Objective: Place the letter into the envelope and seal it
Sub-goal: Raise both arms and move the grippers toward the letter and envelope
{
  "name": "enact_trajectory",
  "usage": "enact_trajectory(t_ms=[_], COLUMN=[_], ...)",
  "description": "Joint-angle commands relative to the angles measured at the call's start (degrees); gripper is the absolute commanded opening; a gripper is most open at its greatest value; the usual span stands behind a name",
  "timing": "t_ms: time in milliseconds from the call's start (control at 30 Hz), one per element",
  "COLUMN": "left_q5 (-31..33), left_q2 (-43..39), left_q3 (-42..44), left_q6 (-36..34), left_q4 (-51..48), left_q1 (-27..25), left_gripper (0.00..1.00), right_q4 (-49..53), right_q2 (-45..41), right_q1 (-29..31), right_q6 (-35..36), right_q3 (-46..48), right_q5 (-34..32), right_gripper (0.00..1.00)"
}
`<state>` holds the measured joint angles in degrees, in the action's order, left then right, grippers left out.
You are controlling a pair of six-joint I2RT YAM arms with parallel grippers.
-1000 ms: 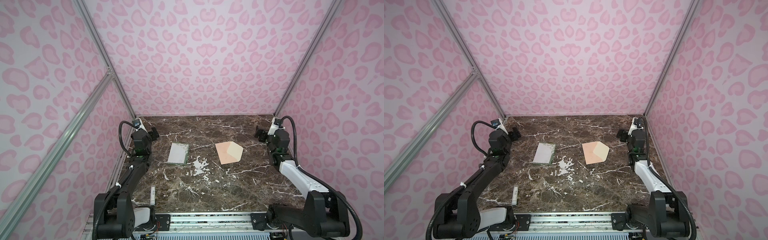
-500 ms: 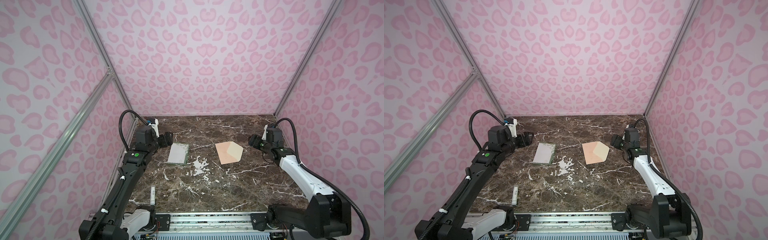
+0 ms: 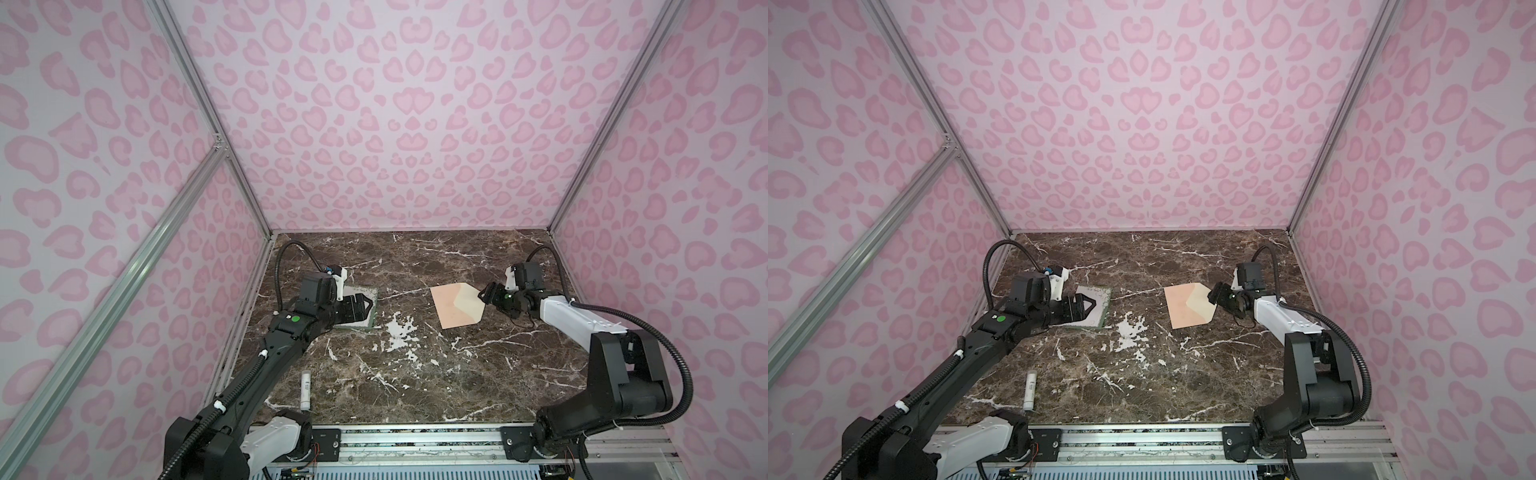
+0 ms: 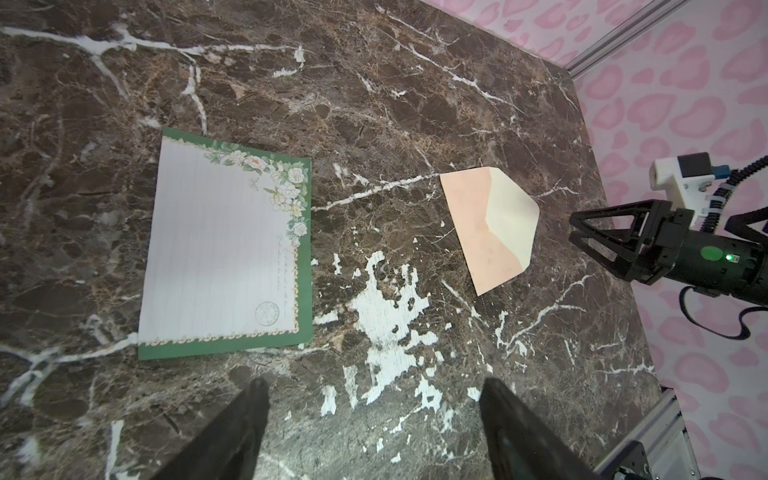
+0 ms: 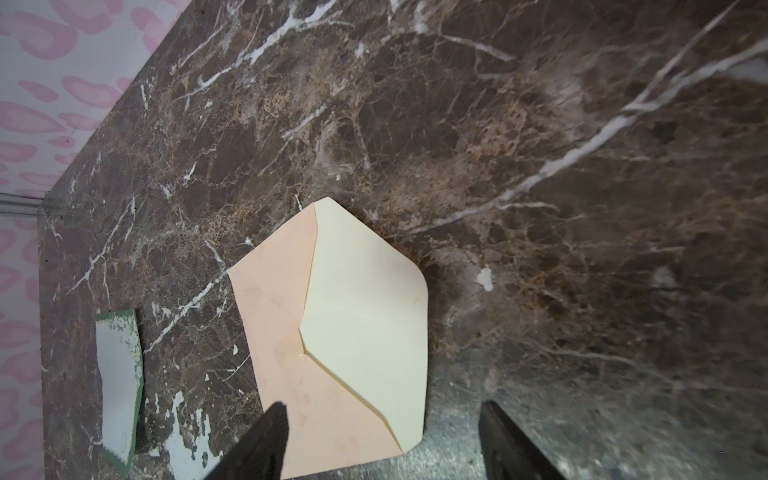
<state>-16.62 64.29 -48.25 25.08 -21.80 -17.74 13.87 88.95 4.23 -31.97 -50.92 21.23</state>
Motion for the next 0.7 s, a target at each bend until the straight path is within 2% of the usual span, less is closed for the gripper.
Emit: enact_trajectory(t_ms=[0, 300, 500, 667], left_q5=[1.1, 3.1, 2.6, 2.9], left_q2=[0.3, 4.4, 4.9, 3.5], left_q3=[-0.1, -0.8, 1.5, 2.5], left_q6=[0.7, 2.5, 5.8, 6.5], left_q4=[2.1, -1.0, 0.7, 0.8], left_q1=[-0.1, 0.2, 0.2, 0.4], left_gripper=[0.83, 0.88, 0.9, 0.89], right_q4=[-1.5, -0.5, -0.7, -6.0], right_q2=[1.1, -0.1, -2.7, -3.4], right_q1=[0.1, 3.0, 9.8, 17.7], right_q6=[-0.4, -2.0, -5.7, -13.8], right_q3=[0.0, -0.8, -1.2, -0.7], right_q5=[1.8, 0.5, -2.3, -3.2], right_gripper=[0.74, 0.74, 0.73, 0.69])
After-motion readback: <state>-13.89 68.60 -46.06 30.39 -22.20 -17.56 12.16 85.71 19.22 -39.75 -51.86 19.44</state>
